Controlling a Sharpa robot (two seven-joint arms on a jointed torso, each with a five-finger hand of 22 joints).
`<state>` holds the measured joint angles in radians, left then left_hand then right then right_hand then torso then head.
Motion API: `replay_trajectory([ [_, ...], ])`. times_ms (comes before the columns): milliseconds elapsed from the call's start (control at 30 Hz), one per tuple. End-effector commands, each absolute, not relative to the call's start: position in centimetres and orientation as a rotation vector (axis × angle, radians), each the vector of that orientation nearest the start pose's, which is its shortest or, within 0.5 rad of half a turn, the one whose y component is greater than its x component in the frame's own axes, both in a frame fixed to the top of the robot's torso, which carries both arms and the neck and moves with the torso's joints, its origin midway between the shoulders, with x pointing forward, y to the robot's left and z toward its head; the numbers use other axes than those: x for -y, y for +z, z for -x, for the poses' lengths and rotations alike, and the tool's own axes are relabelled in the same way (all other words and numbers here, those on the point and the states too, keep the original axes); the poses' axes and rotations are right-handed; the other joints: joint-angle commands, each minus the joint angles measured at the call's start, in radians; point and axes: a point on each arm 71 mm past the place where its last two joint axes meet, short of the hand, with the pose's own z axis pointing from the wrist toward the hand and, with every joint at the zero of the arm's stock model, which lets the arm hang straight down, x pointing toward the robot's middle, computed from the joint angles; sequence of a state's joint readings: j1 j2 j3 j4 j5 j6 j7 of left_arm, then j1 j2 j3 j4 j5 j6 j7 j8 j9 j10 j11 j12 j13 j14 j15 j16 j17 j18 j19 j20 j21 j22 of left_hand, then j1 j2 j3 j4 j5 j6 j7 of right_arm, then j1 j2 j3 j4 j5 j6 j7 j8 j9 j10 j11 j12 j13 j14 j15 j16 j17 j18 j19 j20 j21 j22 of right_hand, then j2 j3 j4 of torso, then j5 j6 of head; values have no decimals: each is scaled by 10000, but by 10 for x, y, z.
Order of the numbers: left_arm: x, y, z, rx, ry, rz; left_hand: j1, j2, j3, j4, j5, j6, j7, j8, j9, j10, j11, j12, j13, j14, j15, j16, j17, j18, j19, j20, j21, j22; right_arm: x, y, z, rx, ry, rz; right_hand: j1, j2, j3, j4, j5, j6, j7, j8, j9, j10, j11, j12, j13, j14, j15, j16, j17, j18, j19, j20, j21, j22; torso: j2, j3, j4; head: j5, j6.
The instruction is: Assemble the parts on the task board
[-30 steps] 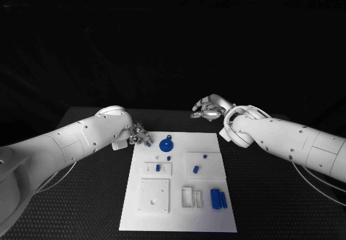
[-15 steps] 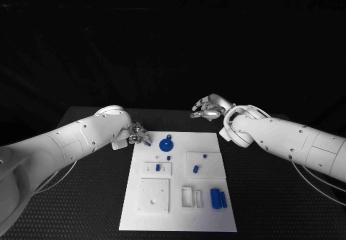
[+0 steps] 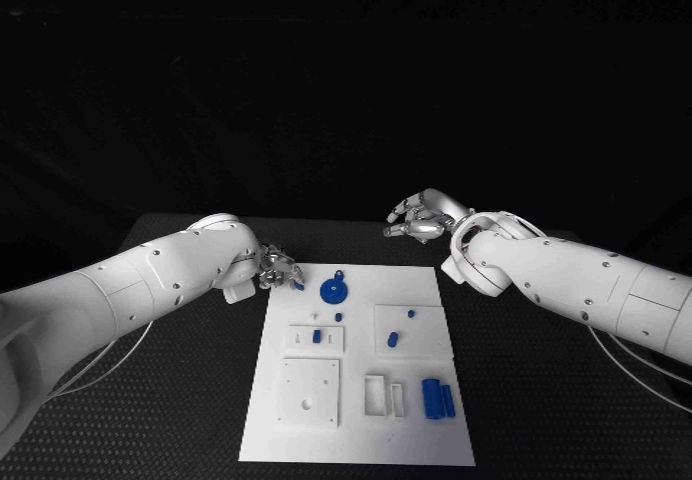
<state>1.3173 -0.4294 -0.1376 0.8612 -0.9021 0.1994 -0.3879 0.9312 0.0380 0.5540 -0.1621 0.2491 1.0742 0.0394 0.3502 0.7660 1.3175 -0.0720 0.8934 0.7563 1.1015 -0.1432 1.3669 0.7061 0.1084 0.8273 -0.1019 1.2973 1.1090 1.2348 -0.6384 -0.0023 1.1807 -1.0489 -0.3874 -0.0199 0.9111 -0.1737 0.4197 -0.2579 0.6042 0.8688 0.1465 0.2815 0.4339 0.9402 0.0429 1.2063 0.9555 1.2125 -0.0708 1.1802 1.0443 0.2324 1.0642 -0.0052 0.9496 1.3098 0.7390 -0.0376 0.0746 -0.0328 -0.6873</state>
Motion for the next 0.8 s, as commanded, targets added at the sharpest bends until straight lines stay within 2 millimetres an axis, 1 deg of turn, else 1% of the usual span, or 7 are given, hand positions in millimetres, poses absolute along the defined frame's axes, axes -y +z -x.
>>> replay_trajectory([
  [33,-194,-216,-583,-22412,-4664,4500,80,166,474,-593,246,241,-41,-47,-4,127,-26,11,5,266,-301,51,-6,-131,99,-1529,59,-37,205,-172,-557,-16000,7628,-2862,-23,55,-22,26,-60,-29,72,-15,-16,-55,-18,68,-16,-37,26,63,-17,294,-6,37,-61,143,-10,-6,18,-11,-2],
  [200,-198,-211,-574,-22373,-4920,4517,-17,103,507,-724,629,431,-90,-104,-4,257,-75,-21,-13,378,-338,77,-19,-121,162,-1551,118,-114,209,-172,-557,-15992,7585,-2889,-25,52,-23,26,-61,-29,71,-14,-16,-55,-18,70,-18,-37,26,63,-17,294,-6,37,-61,143,-12,1,34,5,2],
  [300,-199,-205,-565,-22396,-5103,4332,-46,88,517,-763,718,484,-105,-121,0,296,-89,-37,-22,406,-349,81,-24,-118,175,-1556,133,-140,210,-172,-556,-15993,7573,-2897,-25,50,-24,26,-61,-28,71,-14,-17,-55,-18,71,-20,-37,25,63,-18,294,-6,37,-61,143,-23,7,54,6,-11],
  [333,-200,-203,-563,-22376,-5125,4246,-54,69,525,-787,785,515,-114,-129,2,326,-98,-42,-25,426,-354,89,-23,-116,182,-1560,141,-154,210,-172,-556,-15994,7571,-2901,-25,50,-24,26,-61,-29,71,-14,-17,-56,-18,71,-20,-37,25,63,-18,294,-6,37,-61,143,-22,4,44,12,-11],
  [467,-202,-199,-552,-22322,-5197,4018,-77,24,546,-839,932,598,-138,-154,7,406,-123,-57,-33,484,-368,113,-20,-110,211,-1570,172,-193,211,-172,-556,-15995,7561,-2914,-26,49,-25,26,-61,-28,71,-14,-17,-56,-19,72,-22,-38,25,64,-19,294,-6,37,-61,143,-31,12,50,52,-41],
  [633,-201,-199,-538,-22255,-5101,3463,-84,-7,564,-870,1030,664,-158,-171,12,469,-143,-68,-40,532,-381,132,-17,-103,238,-1579,196,-225,212,-172,-556,-15988,7542,-2926,-27,47,-25,27,-61,-27,70,-13,-18,-57,-19,75,-25,-38,25,64,-20,294,-6,37,-61,143,-40,16,53,88,-57],
  [800,-202,-208,-525,-22361,-4824,3037,-93,-29,579,-887,1125,728,-180,-187,16,533,-166,-80,-45,587,-399,146,-18,-94,277,-1591,222,-259,213,-172,-556,-15992,7525,-2935,-26,48,-25,26,-60,-26,70,-12,-18,-57,-19,77,-28,-38,24,64,-21,294,-6,36,-61,143,-37,11,59,75,-97],
])
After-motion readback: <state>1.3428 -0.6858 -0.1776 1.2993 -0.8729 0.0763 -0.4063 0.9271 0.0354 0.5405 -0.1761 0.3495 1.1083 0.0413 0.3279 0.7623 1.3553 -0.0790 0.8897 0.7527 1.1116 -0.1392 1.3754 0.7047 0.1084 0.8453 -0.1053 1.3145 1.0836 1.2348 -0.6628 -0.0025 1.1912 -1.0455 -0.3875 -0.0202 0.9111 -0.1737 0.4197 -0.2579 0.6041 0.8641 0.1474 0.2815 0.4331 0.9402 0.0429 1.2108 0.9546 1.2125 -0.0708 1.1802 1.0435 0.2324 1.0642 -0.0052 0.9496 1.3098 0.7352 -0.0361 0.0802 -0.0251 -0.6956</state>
